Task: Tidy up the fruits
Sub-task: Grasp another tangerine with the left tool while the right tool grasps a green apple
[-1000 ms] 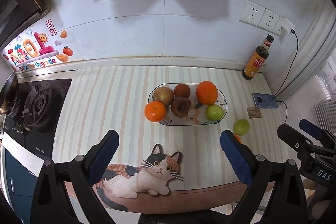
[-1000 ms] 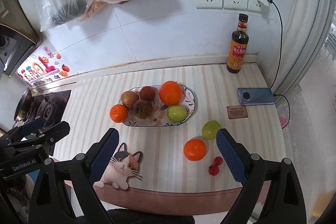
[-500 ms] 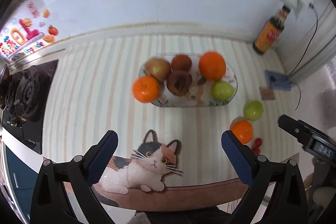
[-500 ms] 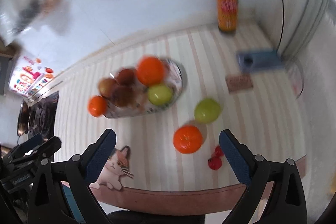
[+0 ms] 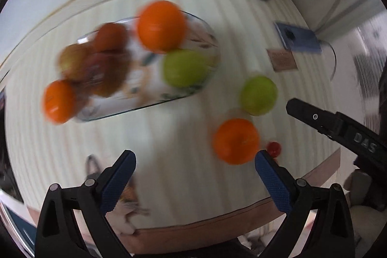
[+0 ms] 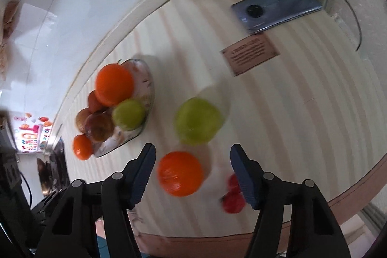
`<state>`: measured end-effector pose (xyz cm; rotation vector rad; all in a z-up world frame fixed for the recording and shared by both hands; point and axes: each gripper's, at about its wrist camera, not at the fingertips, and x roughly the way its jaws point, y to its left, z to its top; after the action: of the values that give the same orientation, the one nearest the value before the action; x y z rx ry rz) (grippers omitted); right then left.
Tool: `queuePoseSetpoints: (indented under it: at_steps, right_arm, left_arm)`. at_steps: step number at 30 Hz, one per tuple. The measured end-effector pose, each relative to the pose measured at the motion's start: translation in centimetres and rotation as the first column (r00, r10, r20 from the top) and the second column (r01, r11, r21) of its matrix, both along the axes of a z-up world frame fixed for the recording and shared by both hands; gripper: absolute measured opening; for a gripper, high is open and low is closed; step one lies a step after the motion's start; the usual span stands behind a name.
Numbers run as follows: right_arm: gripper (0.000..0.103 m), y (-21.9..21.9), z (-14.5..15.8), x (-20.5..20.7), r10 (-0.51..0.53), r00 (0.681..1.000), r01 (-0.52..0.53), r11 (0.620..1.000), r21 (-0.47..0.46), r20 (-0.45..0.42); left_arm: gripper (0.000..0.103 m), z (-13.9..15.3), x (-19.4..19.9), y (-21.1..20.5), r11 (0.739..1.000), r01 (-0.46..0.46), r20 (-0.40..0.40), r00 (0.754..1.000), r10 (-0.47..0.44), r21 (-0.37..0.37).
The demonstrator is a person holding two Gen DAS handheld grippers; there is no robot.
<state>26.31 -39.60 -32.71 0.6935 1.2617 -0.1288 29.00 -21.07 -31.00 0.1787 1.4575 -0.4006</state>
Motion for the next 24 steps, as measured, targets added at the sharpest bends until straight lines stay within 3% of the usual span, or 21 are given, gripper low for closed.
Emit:
queuePoseSetpoints:
  at_steps: [6, 9, 10, 12, 13, 17, 24]
  right_arm:
    - [0.067, -2.3, -0.6, -0.4, -0.054, 0.998, 0.054, 0.999, -0.005, -0.017]
    - [0.067, -3.1, -0.9, -0.8, -0.078, 0.997, 0.078, 0.997, 0.001, -0.024]
    - [0.067, -3.3, -0.9, -1.0, -0.083, 0.996, 0.083, 0.997, 0.003, -0.026]
    - [0.067, -3.5, -1.1, -1.0, -0.087, 0.996, 0.087, 0.996, 0.005, -0.031]
    - [0.067, -3.6, -1.2, -0.9, -0.088, 0.996, 0.088, 0.996, 0.007, -0.033]
    - [0.067, -3.5, -1.7, -0.3, -0.084, 0.996, 0.085, 0.996, 0.024, -0.037]
    - [0.067, -1.7, -2.3, 2.3, -0.063, 0.998, 0.065, 0.994, 0.084, -0.024]
  left_arm:
    - [0.101, -4.8, 0.5, -4.2, 0.997, 0.082, -0.137, 0.987, -0.082, -0.009]
    - [0.099, -6.3, 0.4, -5.1, 0.995, 0.103, -0.157, 0.982, -0.102, -0.007]
    - [0.096, -6.6, 0.3, -5.2, 0.994, 0.108, -0.157, 0.982, -0.108, -0.009]
    - [0.063, -7.1, 0.1, -5.3, 0.994, 0.109, -0.155, 0.982, -0.109, -0.009]
    - [0.064, -7.1, 0.1, -5.1, 0.995, 0.092, -0.160, 0.983, -0.095, -0.030]
    - [0.063, -6.6, -0.1, -3.7, 0.997, 0.083, -0.125, 0.989, -0.082, -0.003]
    - [0.063, -4.9, 0.3, 4.1, 0.999, -0.002, -0.085, 0.996, 0.006, 0.045]
